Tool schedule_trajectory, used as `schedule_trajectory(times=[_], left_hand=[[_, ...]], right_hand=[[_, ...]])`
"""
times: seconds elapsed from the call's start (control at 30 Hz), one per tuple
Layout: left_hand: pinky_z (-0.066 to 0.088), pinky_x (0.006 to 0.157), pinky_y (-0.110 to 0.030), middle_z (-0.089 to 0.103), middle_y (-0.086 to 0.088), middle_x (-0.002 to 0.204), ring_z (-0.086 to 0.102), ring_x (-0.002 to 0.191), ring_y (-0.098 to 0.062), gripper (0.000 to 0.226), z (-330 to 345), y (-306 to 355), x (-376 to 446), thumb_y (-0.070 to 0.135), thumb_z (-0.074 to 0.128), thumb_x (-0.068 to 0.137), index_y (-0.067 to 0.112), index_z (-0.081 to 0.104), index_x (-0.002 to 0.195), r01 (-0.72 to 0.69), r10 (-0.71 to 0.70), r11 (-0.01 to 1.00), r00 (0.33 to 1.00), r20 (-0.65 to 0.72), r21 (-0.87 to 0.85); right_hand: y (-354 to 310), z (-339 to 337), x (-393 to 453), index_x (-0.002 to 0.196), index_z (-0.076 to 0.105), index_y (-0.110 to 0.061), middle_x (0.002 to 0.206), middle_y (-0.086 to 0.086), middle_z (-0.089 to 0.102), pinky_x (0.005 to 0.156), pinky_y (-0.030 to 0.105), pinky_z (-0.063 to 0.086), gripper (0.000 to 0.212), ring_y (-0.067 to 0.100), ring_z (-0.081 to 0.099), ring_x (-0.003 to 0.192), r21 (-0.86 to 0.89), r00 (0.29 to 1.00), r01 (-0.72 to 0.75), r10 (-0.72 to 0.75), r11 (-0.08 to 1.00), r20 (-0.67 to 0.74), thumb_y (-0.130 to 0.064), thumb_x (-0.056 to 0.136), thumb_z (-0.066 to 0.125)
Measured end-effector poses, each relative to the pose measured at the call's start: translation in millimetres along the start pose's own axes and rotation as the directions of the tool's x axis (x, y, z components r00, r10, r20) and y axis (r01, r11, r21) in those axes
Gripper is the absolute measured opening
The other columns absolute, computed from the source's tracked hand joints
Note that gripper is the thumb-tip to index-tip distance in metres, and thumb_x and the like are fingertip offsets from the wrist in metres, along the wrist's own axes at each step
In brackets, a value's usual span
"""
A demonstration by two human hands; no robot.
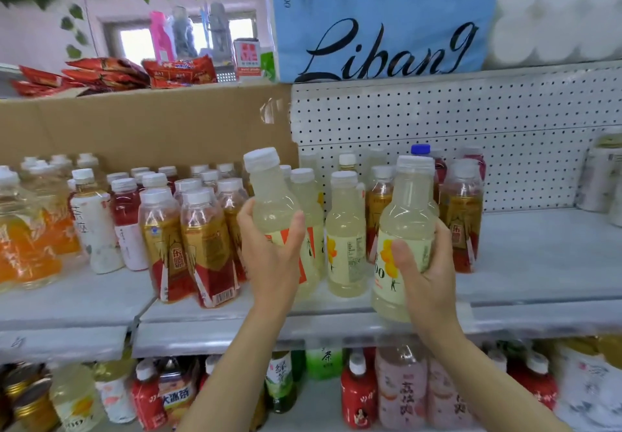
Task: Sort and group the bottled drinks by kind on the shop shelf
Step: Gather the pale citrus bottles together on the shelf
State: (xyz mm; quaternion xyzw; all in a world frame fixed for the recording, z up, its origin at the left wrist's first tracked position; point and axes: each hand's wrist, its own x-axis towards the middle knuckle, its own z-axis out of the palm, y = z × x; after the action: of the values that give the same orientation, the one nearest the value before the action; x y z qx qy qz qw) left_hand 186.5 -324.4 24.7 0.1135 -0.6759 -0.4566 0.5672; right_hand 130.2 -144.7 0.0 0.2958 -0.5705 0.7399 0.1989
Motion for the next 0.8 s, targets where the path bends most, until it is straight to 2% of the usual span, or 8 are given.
schedule_trajectory(times=[0.07,0.2,0.3,0.4,0.53,0.6,0.73,0.8], left_hand=[[0.050,0.098,-0.030,0.054,0.001,0.130,0.057,0.116,-0.016,0.071,9,-8,-6,0.040,0.073,0.088,0.016,0.035,0.142,-0.007,0.006,1.000,1.000,0.019,0.019],[0.032,0.102,-0.009,0.041,0.007,0.131,0.042,0.122,-0.008,0.074,27,-13,-15,0.037,0.073,0.085,0.011,0.034,0.144,-0.025,0.023,0.998,0.999,0.026,0.059],[0.035,0.102,-0.022,0.042,0.009,0.127,0.043,0.118,-0.007,0.076,35,-11,-18,0.038,0.074,0.085,0.009,0.036,0.144,-0.028,0.026,0.998,0.999,0.032,0.054],[0.038,0.092,-0.008,0.046,0.016,0.120,0.050,0.108,-0.001,0.070,30,7,-10,0.043,0.072,0.086,0.020,0.035,0.140,-0.028,0.028,1.000,0.999,0.017,-0.003],[0.046,0.073,-0.008,0.058,0.010,0.109,0.059,0.090,0.005,0.055,14,68,38,0.036,0.072,0.089,0.026,0.038,0.131,-0.092,0.092,0.991,0.996,-0.004,-0.092],[0.050,0.069,-0.013,0.058,0.011,0.103,0.060,0.081,0.007,0.051,10,98,78,0.036,0.070,0.090,0.022,0.041,0.130,-0.120,0.123,0.983,0.992,0.015,-0.136],[0.056,0.083,-0.035,0.059,0.007,0.102,0.064,0.093,-0.013,0.051,31,118,165,0.042,0.070,0.088,0.019,0.042,0.125,-0.114,0.125,0.989,0.986,0.111,-0.099],[0.057,0.082,-0.035,0.060,0.002,0.106,0.066,0.094,-0.016,0.050,50,110,204,0.040,0.072,0.088,0.018,0.042,0.121,-0.049,0.054,0.998,0.978,0.203,-0.030]], right_hand=[[-1,0,7,0.128,0.044,-0.039,0.110,-0.029,0.061,0.080,0.016,0.053,0.055,0.000,0.063,0.102,-0.009,1.000,0.023,-0.023,1.000,-0.017,-0.051,0.078,0.063],[6,0,14,0.136,0.043,-0.029,0.117,-0.021,0.059,0.080,0.015,0.053,0.068,0.000,0.062,0.103,-0.018,0.996,0.017,-0.019,1.000,-0.087,-0.054,0.076,0.064],[9,-1,18,0.141,0.040,-0.022,0.121,-0.018,0.059,0.081,0.015,0.053,0.077,0.001,0.062,0.105,-0.027,0.995,0.020,-0.023,0.999,-0.096,-0.054,0.076,0.065],[8,-3,22,0.139,0.040,-0.026,0.107,-0.033,0.060,0.073,0.014,0.054,0.074,-0.003,0.063,0.098,-0.026,0.997,0.008,-0.010,1.000,-0.079,-0.052,0.074,0.067],[6,-6,29,0.128,0.042,-0.044,0.106,-0.033,0.059,0.069,0.018,0.054,0.065,-0.002,0.063,0.096,-0.039,0.996,-0.007,0.004,0.999,-0.084,-0.059,0.068,0.063],[4,-5,33,0.125,0.043,-0.045,0.105,-0.034,0.059,0.069,0.016,0.053,0.062,-0.004,0.062,0.095,-0.032,0.996,0.001,-0.004,1.000,-0.088,-0.058,0.069,0.063],[0,-2,40,0.126,0.045,-0.037,0.102,-0.034,0.060,0.071,0.012,0.053,0.060,-0.006,0.063,0.092,-0.014,0.995,0.011,-0.012,1.000,-0.097,-0.049,0.072,0.070],[-5,-1,44,0.124,0.047,-0.040,0.103,-0.029,0.063,0.070,0.016,0.056,0.058,-0.001,0.065,0.092,-0.010,0.994,-0.001,0.000,1.000,-0.107,-0.047,0.072,0.072]])
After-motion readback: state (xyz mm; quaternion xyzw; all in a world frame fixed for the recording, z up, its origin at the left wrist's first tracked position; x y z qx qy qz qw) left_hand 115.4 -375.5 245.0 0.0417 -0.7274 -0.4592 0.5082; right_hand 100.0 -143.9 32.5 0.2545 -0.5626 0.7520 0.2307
